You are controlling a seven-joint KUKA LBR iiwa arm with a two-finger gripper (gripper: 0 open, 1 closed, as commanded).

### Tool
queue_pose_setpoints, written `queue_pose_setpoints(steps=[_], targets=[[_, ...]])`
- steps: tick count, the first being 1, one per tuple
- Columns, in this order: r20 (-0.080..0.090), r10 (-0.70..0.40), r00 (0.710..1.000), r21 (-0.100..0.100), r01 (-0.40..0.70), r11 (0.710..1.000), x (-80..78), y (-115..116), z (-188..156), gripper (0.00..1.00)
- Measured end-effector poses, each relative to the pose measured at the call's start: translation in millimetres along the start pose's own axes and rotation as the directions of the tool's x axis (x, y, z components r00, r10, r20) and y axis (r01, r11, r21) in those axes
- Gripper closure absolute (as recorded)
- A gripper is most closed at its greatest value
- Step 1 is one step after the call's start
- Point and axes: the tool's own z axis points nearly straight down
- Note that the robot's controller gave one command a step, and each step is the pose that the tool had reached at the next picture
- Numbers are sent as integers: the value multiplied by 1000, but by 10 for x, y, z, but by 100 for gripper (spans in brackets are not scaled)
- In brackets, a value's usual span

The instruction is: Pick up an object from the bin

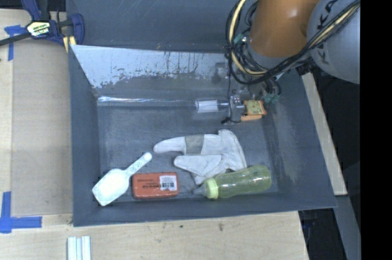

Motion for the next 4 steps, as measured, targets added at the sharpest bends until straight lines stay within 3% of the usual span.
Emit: queue_pose_setpoints(steps=[1,2,3,4], targets=[[-6,-4,1000,-3,4,1000,350,272,398,0],[-3,-16,1000,-2,16,1000,149,365,730,0],[-4,3,1000,-2,-3,1000,308,473,925,0],[-8,-167,986,-3,167,986,533,751,1105,100]])
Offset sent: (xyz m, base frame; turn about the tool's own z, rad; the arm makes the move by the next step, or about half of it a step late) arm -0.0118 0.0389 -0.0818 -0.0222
